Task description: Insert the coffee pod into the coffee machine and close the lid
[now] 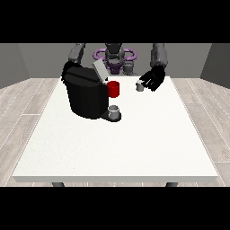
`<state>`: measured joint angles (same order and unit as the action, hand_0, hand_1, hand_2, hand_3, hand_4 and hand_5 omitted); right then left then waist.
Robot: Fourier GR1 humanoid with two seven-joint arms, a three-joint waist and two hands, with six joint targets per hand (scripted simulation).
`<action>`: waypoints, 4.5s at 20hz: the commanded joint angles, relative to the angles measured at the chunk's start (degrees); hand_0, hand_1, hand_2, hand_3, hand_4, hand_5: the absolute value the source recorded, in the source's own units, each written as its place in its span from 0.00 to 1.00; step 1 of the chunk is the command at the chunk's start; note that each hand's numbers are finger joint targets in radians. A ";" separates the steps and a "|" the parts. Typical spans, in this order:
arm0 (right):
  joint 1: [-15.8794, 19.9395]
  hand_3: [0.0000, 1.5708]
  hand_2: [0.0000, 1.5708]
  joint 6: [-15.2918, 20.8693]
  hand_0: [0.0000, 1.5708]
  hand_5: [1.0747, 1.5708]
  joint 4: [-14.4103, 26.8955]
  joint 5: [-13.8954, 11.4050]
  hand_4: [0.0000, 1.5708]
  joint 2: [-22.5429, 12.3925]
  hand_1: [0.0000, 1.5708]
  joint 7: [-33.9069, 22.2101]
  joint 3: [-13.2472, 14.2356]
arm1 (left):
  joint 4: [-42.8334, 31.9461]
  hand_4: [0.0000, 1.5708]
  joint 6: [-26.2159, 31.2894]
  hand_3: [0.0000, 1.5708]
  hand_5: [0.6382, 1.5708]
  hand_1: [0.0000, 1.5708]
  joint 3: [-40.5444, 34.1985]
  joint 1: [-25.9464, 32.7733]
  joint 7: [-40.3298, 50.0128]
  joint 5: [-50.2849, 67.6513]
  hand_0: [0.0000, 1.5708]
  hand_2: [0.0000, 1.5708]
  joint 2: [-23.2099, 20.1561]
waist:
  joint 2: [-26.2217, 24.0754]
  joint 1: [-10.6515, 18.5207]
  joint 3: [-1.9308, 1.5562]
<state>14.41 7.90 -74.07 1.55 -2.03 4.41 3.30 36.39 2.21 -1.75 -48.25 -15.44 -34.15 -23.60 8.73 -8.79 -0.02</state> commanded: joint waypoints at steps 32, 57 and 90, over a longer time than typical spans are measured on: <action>5.20 0.00 0.00 -0.59 0.00 1.00 -6.61 0.79 0.33 -1.93 0.00 -2.69 -1.80 | -1.49 0.32 5.62 0.78 1.00 0.82 -5.96 -19.02 8.77 -0.97 0.82 0.84 -4.97 | 5.95 -9.53 0.02; 5.16 0.00 0.00 -0.10 0.00 1.00 -5.00 1.73 0.29 -2.57 0.00 -1.80 0.74 | -1.79 0.31 5.61 0.76 1.00 0.79 -4.45 -19.31 9.21 -3.31 0.79 0.81 -0.09 | 6.63 -8.18 0.01; 1.76 0.00 0.00 2.93 0.00 1.00 -4.45 -0.38 0.27 0.49 0.00 -0.15 -1.20 | -2.00 0.00 8.85 0.00 1.00 0.00 -0.77 -16.92 4.83 -9.51 0.00 0.00 -2.84 | 4.92 -6.57 0.01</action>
<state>18.76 10.68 -79.08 1.74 -2.11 3.76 2.81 34.65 10.77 -3.83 -67.23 -10.75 -42.22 -27.12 15.55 -15.90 -0.13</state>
